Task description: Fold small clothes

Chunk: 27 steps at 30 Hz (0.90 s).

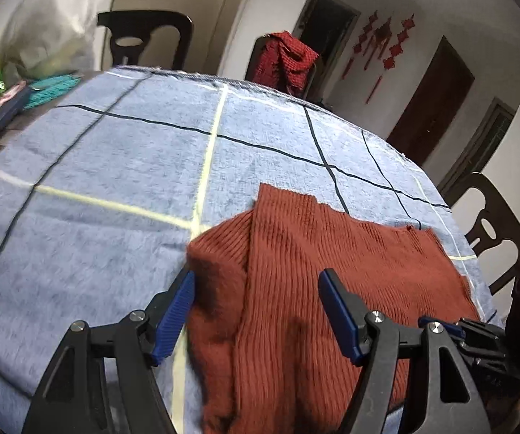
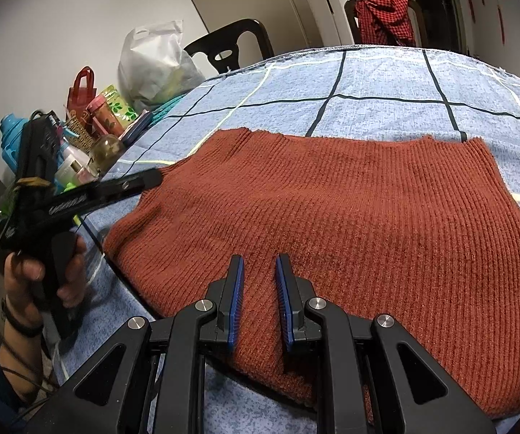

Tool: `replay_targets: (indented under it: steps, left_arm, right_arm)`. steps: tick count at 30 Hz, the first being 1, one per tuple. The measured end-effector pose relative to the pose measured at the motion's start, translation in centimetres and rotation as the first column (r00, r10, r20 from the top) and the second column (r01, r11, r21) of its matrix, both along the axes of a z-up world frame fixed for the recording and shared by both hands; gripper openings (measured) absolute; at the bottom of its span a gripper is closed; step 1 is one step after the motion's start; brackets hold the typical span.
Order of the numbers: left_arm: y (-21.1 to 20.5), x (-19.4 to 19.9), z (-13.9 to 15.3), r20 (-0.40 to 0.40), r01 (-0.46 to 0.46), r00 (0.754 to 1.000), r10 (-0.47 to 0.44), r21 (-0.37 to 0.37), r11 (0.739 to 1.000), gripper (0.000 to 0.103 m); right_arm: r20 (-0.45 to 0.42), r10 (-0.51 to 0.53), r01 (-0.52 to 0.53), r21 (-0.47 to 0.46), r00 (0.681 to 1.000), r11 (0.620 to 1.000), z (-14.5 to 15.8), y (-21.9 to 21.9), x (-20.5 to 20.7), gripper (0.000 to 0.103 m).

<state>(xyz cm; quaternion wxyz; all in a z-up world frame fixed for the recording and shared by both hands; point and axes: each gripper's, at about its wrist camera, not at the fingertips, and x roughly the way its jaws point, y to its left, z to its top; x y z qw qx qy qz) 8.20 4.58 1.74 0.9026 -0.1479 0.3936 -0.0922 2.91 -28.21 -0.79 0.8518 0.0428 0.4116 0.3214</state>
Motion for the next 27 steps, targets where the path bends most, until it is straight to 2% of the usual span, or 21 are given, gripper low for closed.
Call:
replay_targets:
  steps: [2, 8, 13, 15, 20, 23, 27]
  left_arm:
    - [0.3, 1.0, -0.5, -0.039, -0.003, 0.999, 0.002, -0.033, 0.999, 0.072]
    - [1.0, 0.9, -0.7, -0.032, 0.001, 0.999, -0.003, -0.053, 0.999, 0.072]
    - [1.9, 0.2, -1.2, -0.028, -0.061, 0.998, 0.06, -0.027, 0.998, 0.072]
    - [1.9, 0.1, -1.2, -0.031, -0.068, 0.997, 0.067, -0.039, 0.997, 0.072]
    - [0.3, -0.6, -1.2, -0.038, 0.019, 0.999, -0.022, -0.078, 0.997, 0.072]
    - [-0.5, -1.4, -1.0, -0.033, 0.032, 0.999, -0.034, -0.057, 0.998, 0.072]
    - [-0.6, -1.9, -0.9, -0.037, 0.034, 0.999, -0.038, -0.086, 0.996, 0.072]
  right_arm:
    - [0.0, 0.0, 0.0, -0.001, 1.0, 1.0, 0.0, 0.0, 0.0, 0.018]
    - [0.0, 0.0, 0.0, 0.0, 1.0, 1.0, 0.0, 0.0, 0.0, 0.018]
    - [-0.004, 0.001, -0.001, 0.008, 1.0, 1.0, 0.1, 0.0, 0.0, 0.018]
    - [-0.007, 0.002, -0.001, 0.012, 1.0, 1.0, 0.1, -0.1, 0.1, 0.018]
    - [-0.008, 0.001, -0.001, 0.015, 1.0, 1.0, 0.1, -0.1, 0.0, 0.018]
    - [-0.008, 0.001, -0.001, 0.015, 1.0, 1.0, 0.1, -0.1, 0.1, 0.018]
    - [-0.008, 0.001, -0.001, 0.014, 1.0, 1.0, 0.1, -0.1, 0.1, 0.018]
